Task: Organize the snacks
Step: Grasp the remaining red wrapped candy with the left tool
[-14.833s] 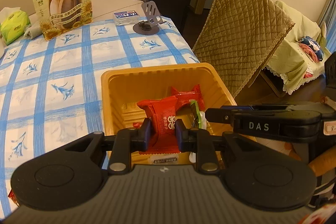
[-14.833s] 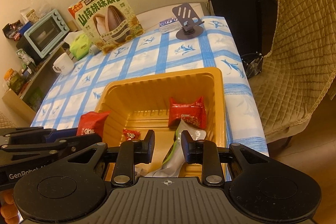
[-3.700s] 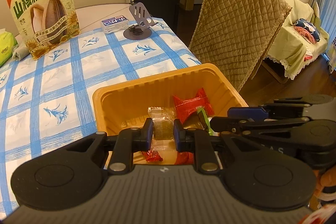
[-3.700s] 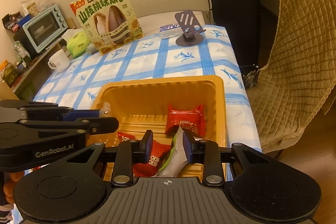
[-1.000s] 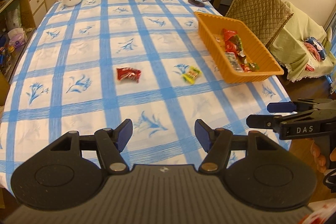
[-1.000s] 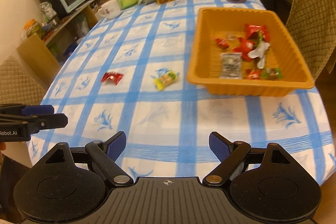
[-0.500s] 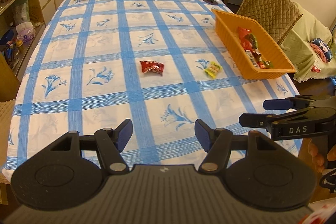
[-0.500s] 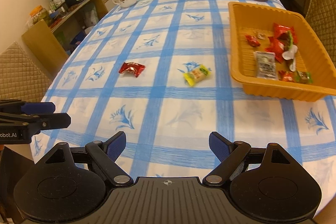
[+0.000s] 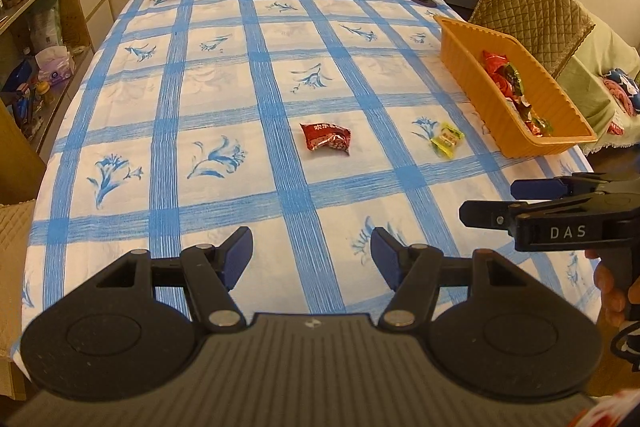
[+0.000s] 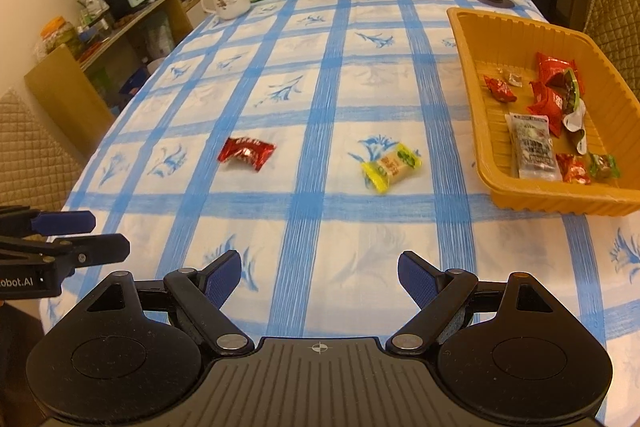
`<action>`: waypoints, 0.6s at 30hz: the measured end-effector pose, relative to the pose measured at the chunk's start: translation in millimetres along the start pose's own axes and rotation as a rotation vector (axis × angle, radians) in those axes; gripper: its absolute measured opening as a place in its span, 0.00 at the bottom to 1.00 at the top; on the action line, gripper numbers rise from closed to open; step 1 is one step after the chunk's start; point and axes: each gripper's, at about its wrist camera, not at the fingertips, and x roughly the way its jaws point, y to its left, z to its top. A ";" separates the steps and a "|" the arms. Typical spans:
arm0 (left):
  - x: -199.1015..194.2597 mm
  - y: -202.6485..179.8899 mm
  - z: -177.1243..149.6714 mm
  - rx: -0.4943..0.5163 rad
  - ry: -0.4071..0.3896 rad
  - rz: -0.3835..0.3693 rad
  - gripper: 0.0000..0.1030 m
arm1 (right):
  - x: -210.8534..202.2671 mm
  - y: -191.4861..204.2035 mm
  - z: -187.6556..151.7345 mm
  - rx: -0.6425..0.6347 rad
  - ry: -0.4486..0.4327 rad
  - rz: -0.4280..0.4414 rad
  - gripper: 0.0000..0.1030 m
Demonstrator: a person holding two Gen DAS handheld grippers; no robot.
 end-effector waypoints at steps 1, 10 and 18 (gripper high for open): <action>3.4 0.6 2.0 0.007 0.000 0.000 0.61 | 2.8 -0.3 1.8 0.009 -0.004 -0.004 0.83; 40.9 0.5 24.4 0.089 -0.008 0.005 0.60 | 26.4 -5.8 17.6 0.082 -0.067 -0.061 0.81; 78.5 -0.9 45.0 0.171 0.000 0.018 0.59 | 45.5 -11.3 25.8 0.146 -0.066 -0.090 0.73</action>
